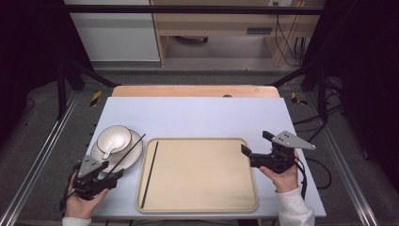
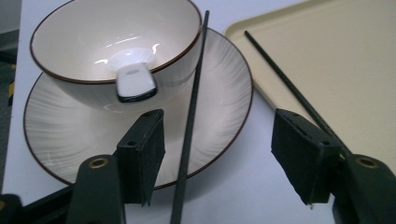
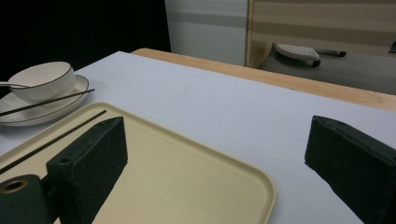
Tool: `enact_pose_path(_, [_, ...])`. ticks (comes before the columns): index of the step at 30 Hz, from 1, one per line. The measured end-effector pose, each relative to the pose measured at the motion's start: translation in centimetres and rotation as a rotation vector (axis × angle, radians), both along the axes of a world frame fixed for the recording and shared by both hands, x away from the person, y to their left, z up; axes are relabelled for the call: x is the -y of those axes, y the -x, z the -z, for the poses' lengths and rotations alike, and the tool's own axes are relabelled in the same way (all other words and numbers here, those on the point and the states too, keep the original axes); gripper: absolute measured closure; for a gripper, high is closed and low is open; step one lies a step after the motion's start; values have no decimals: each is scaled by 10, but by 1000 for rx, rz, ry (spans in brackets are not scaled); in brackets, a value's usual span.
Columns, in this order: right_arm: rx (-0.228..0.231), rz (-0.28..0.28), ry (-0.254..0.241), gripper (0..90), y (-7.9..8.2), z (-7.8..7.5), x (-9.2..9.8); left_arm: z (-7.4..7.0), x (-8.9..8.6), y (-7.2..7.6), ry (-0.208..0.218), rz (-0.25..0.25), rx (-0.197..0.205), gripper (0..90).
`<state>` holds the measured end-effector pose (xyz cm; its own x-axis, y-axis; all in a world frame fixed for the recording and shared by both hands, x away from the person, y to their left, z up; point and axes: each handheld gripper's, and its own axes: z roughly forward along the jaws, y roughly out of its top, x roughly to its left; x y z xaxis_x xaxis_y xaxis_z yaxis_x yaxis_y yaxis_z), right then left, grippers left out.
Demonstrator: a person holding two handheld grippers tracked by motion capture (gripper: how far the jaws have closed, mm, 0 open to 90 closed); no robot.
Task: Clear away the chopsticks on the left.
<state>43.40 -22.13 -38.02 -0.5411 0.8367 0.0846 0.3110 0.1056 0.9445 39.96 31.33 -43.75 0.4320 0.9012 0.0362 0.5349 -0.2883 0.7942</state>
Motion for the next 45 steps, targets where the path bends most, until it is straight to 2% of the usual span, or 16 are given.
enact_pose_path(1, [-1, -1, 0, 60, 0, 0, 0, 0, -2, -2, -13, 4, -5, 362])
enact_pose_path(6, [-3, 0, 1, 60, 0, 0, 0, 3, -2, -10, -21, 0, -18, 402])
enact_pose_path(7, [-1, 1, 2, 60, 0, 0, 1, 4, -1, -14, -44, 4, -18, 417])
enact_pose_path(12, [4, 2, -1, 59, 0, 0, 2, 5, -1, -21, -67, 6, -35, 475])
enact_pose_path(25, [-1, 0, 2, 60, -1, 0, 1, 13, 0, -32, -89, 9, -78, 630])
enact_pose_path(32, [-4, -2, 2, 59, -1, 1, -1, 15, 2, -35, -108, 8, -87, 708])
enact_pose_path(36, [-4, -2, 2, 59, -1, 1, -1, 16, 2, -35, -106, 1, -90, 766])
enact_pose_path(45, [1, -7, 8, 59, -2, 2, -1, 15, 4, -34, -103, 11, -97, 834])
